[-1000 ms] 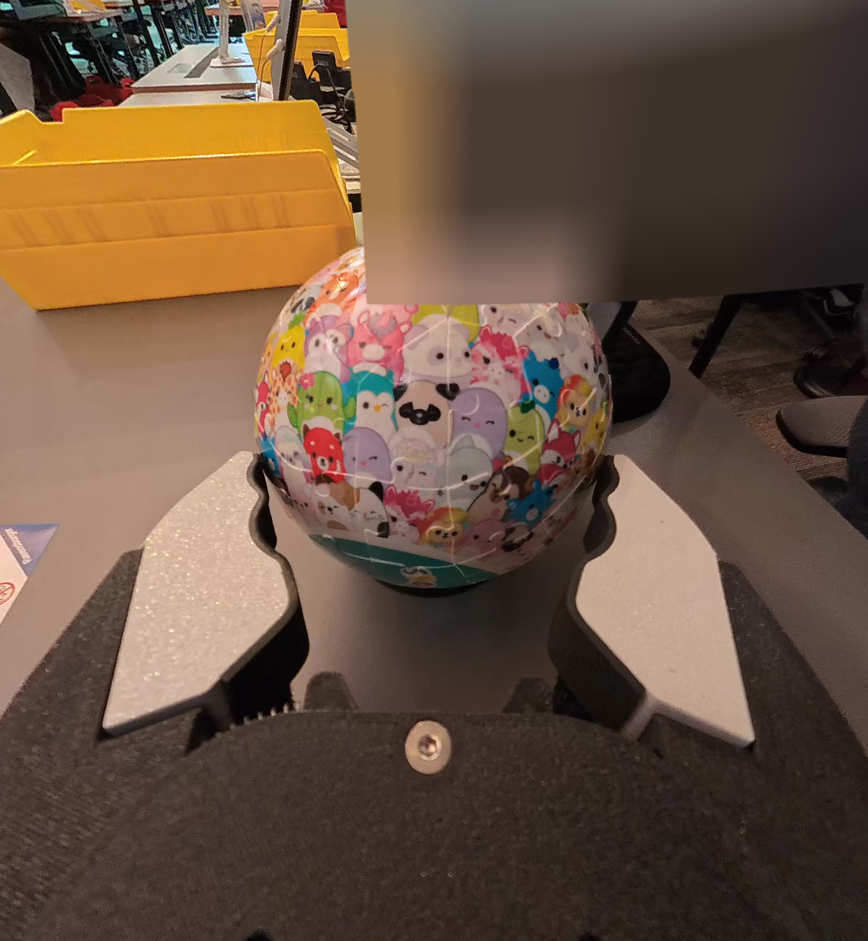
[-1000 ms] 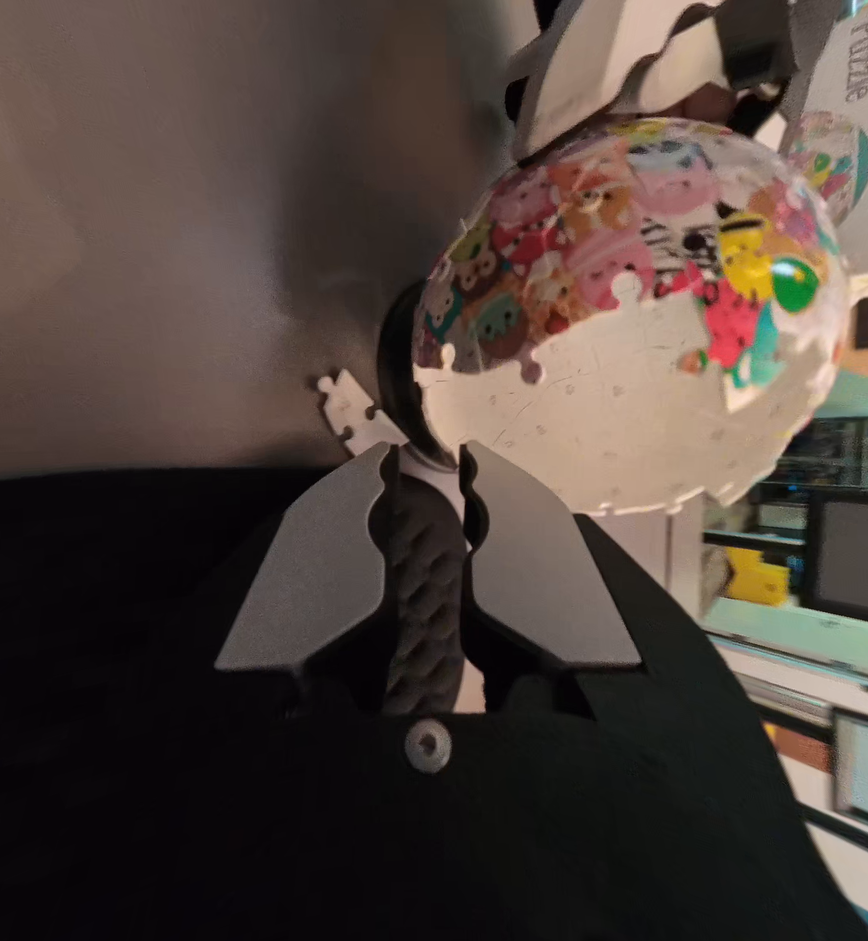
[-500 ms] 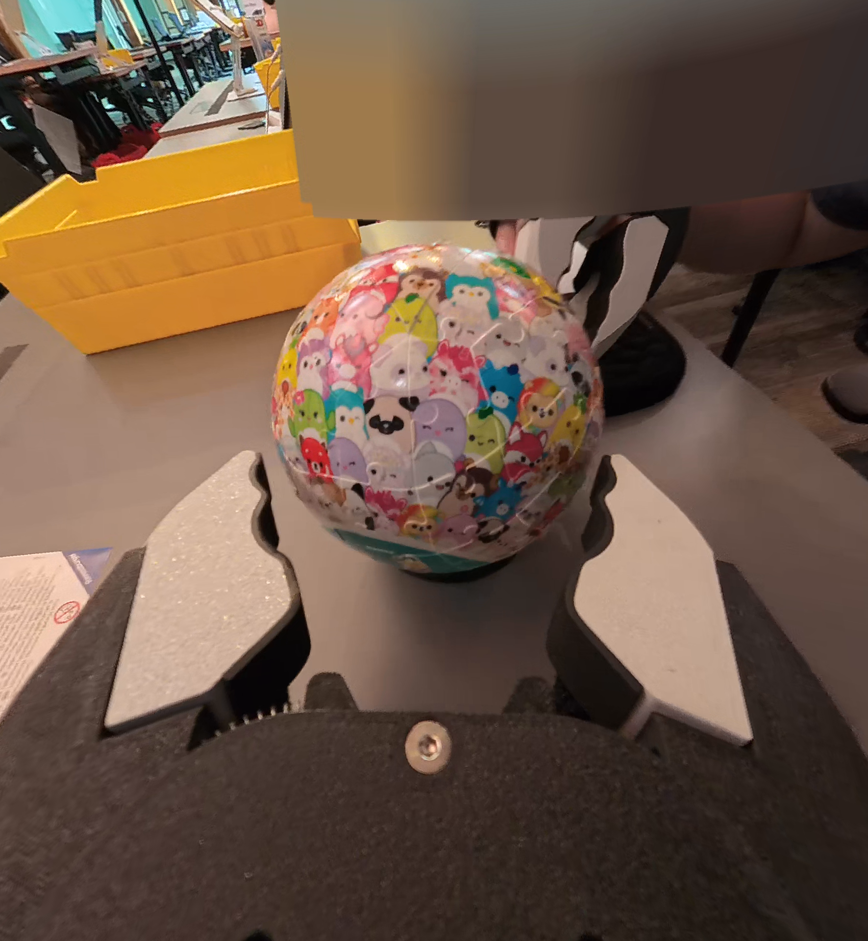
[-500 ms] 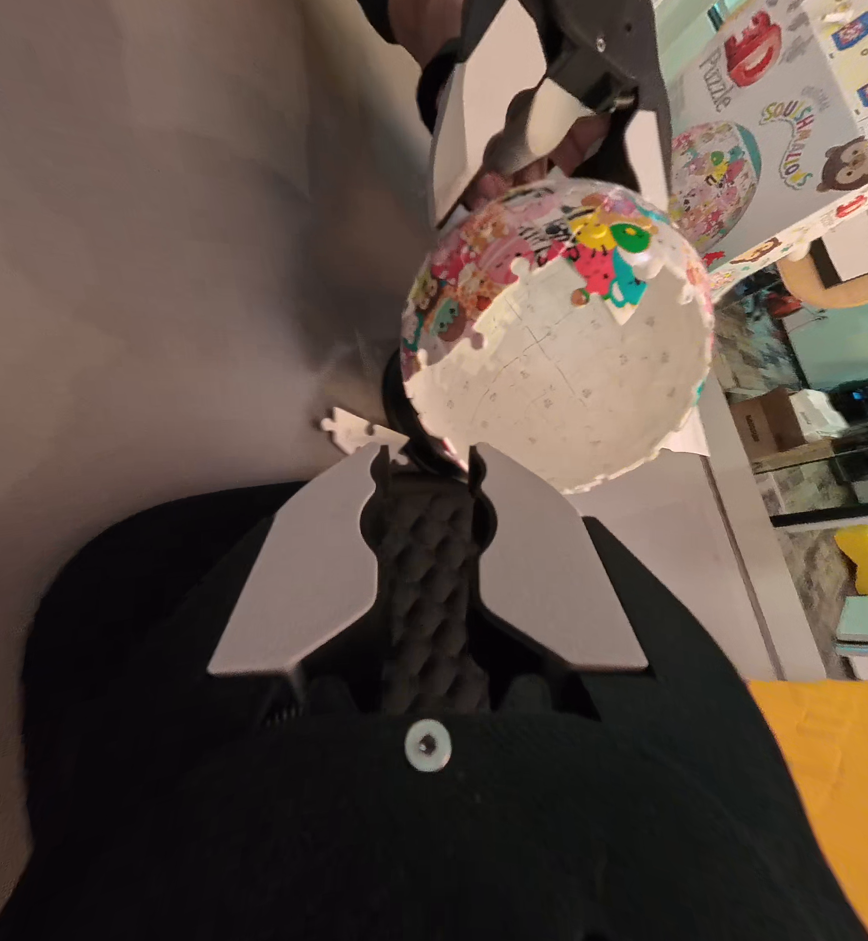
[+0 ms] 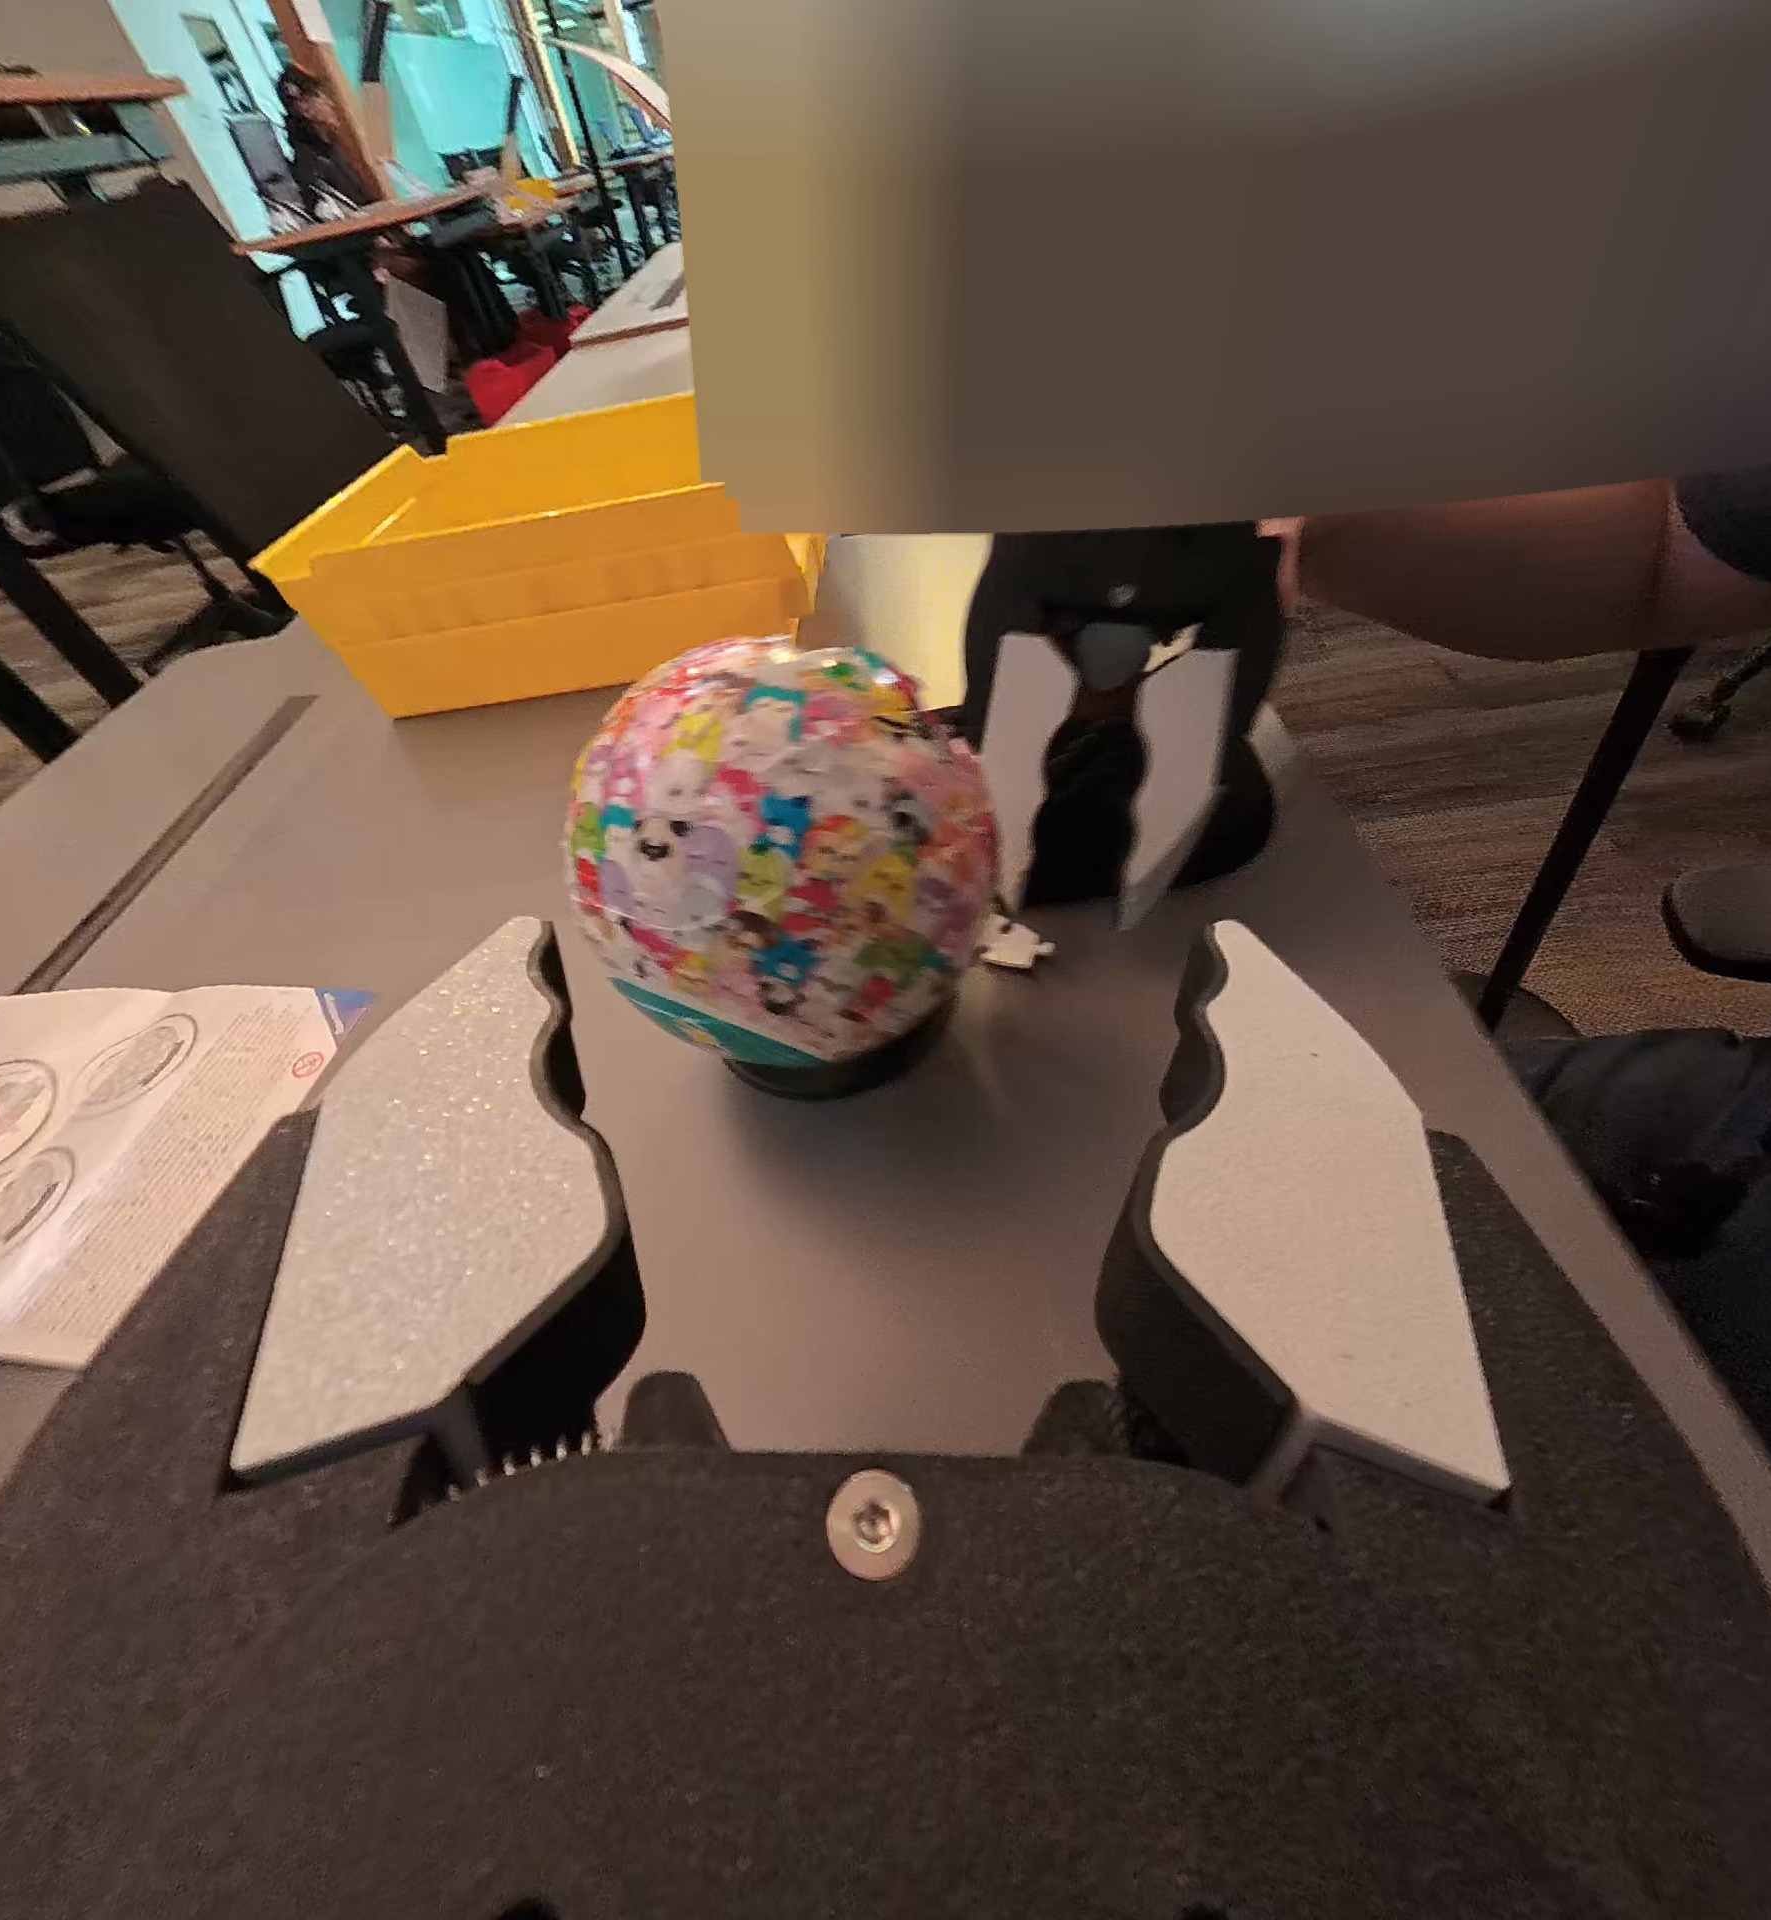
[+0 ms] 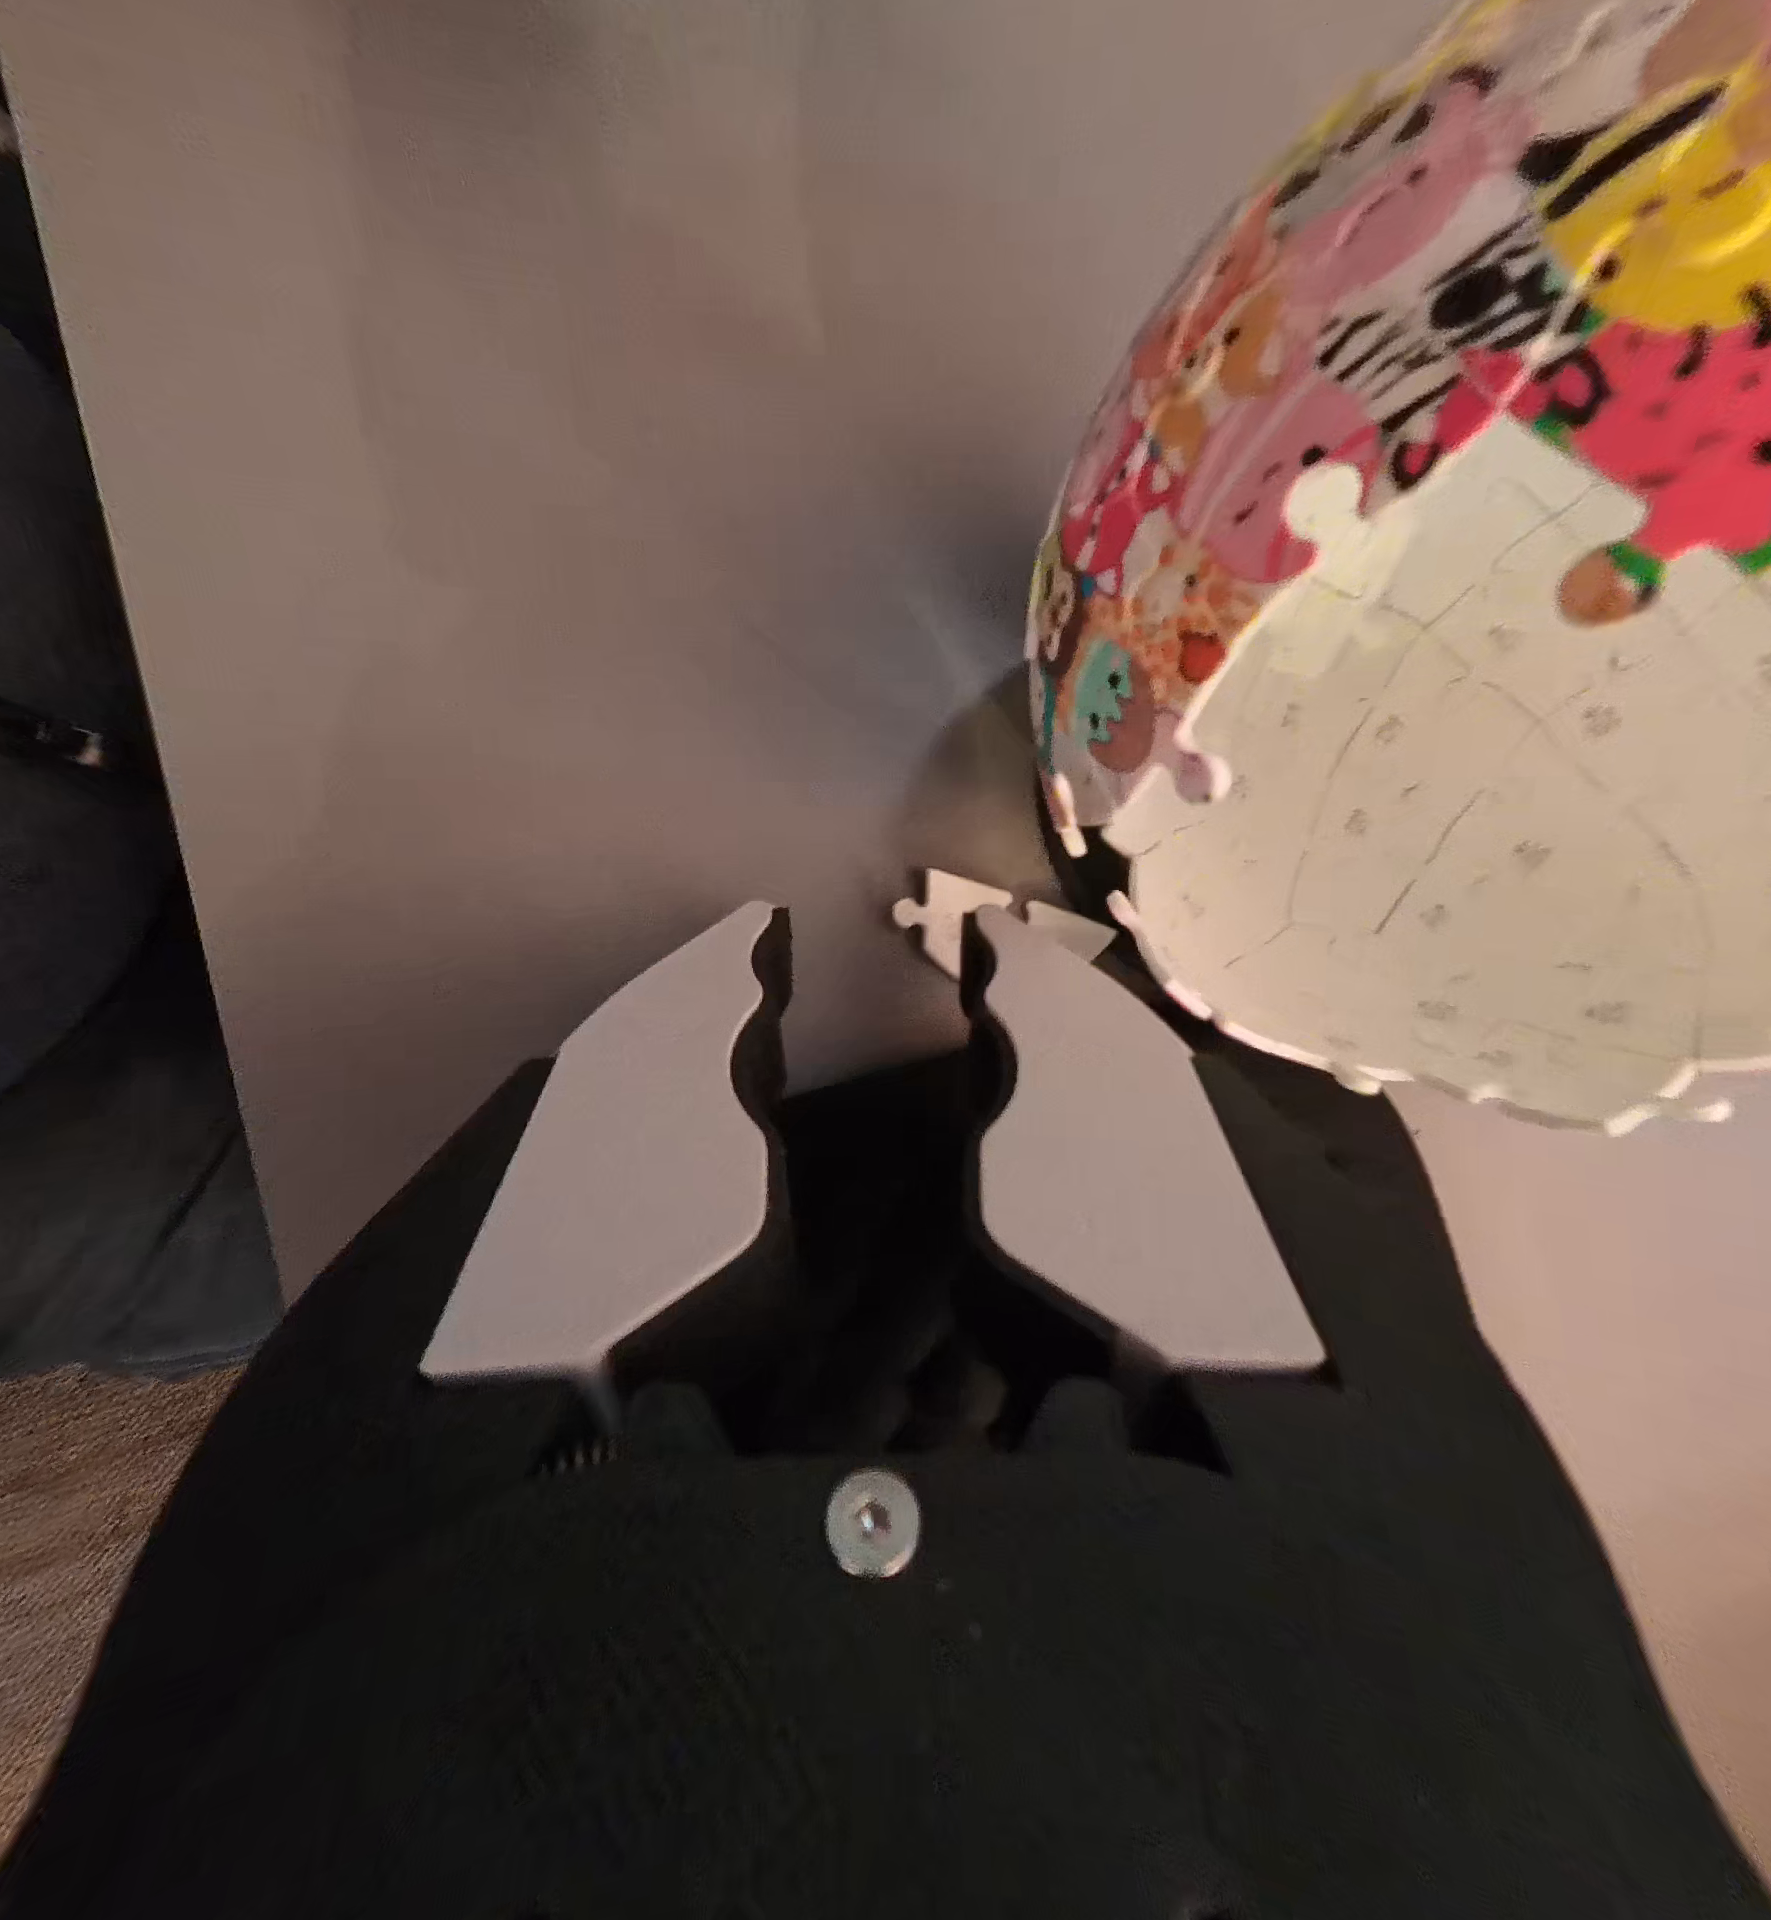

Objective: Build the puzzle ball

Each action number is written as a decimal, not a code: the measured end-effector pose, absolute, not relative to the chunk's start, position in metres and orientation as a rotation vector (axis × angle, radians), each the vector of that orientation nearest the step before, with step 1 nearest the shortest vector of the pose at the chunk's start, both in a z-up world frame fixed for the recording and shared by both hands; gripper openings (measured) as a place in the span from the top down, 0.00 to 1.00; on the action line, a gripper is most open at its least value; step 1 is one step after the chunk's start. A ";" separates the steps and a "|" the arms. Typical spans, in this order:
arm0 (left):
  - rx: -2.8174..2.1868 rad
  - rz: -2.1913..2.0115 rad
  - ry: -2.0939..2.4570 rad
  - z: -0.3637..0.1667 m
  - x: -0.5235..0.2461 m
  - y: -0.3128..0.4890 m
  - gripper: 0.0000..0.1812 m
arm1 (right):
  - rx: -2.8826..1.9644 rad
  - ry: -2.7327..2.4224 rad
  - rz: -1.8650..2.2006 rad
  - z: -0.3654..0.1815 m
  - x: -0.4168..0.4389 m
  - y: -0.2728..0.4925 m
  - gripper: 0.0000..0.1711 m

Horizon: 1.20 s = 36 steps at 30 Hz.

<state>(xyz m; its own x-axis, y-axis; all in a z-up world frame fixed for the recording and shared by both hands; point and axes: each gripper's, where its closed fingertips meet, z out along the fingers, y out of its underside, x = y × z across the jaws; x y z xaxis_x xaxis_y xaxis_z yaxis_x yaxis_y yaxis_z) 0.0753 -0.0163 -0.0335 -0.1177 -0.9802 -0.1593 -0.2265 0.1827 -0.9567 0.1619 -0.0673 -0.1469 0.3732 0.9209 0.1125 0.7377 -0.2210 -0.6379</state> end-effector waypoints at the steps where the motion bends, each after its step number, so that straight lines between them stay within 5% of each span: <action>1: -1.197 -1.016 1.525 -0.032 0.070 -0.022 0.40 | -2.037 -1.429 0.398 -0.149 0.161 -0.068 0.83; 22: -1.203 -0.954 1.270 -0.002 -0.025 -0.062 0.43 | -2.267 -1.431 0.341 -0.161 0.160 -0.073 0.82; 29: -1.281 -1.016 1.292 -0.022 -0.014 -0.075 0.45 | -2.245 -1.507 0.520 -0.160 0.111 -0.116 0.82; 36: -1.289 -1.094 1.396 -0.047 0.020 -0.105 0.48 | -2.049 -1.233 0.155 -0.127 0.140 -0.088 0.86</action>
